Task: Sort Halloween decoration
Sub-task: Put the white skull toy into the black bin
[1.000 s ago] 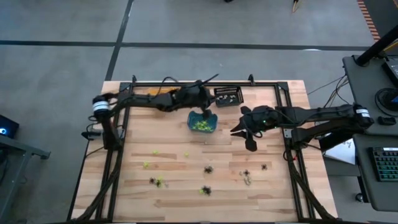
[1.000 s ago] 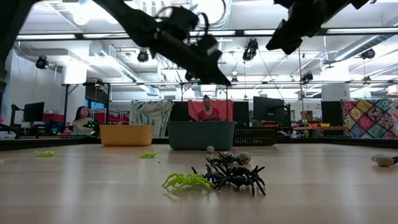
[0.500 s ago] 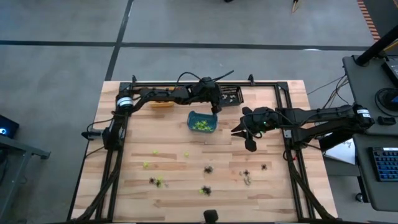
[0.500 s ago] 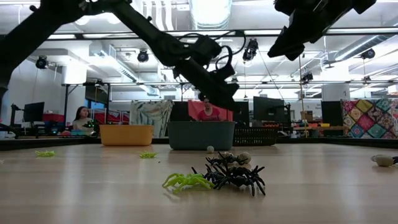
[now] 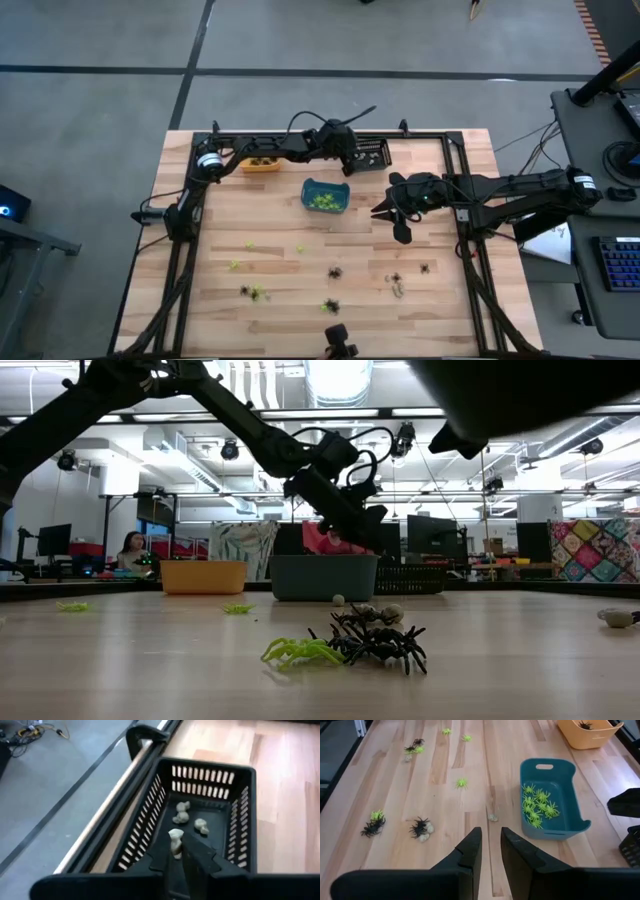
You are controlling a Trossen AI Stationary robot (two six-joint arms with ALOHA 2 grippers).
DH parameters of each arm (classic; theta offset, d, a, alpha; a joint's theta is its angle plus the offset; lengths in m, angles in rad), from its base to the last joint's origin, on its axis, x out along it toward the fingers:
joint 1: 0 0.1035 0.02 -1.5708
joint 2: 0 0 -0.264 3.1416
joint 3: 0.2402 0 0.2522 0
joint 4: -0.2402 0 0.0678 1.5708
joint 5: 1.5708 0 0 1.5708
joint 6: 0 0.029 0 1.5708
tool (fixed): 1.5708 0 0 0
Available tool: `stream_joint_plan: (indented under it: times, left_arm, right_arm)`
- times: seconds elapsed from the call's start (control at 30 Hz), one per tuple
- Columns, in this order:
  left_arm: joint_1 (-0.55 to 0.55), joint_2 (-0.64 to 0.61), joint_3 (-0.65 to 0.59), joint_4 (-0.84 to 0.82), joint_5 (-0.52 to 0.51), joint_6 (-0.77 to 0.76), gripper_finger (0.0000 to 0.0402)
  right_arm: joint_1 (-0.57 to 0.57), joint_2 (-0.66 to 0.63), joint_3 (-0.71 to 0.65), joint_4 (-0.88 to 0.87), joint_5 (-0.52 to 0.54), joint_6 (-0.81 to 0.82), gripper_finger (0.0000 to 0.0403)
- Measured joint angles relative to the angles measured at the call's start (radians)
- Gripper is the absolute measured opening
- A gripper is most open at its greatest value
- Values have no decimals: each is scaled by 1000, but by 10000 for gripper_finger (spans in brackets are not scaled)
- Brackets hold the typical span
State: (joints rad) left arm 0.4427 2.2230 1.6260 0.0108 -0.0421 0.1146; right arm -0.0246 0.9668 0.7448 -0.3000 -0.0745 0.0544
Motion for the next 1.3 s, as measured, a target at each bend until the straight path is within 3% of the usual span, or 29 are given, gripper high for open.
stream_joint_plan:
  times: [0.37,0.53,0.7,0.93,1.3]
  left_arm:
    - [-5,-18,0,-43,3,-6,104]
    - [-30,-107,-8,-133,8,-2,120]
    - [-87,-252,-65,-141,9,34,118]
    - [-159,-484,-254,-114,1,26,111]
    - [-263,-817,-638,24,-2,-123,111]
  right_arm:
    - [0,0,-1,10,24,9,63]
    - [0,0,-1,33,35,85,63]
    - [-1,2,-1,18,113,222,63]
    - [0,44,-1,22,128,302,63]
    - [0,248,47,30,128,340,63]
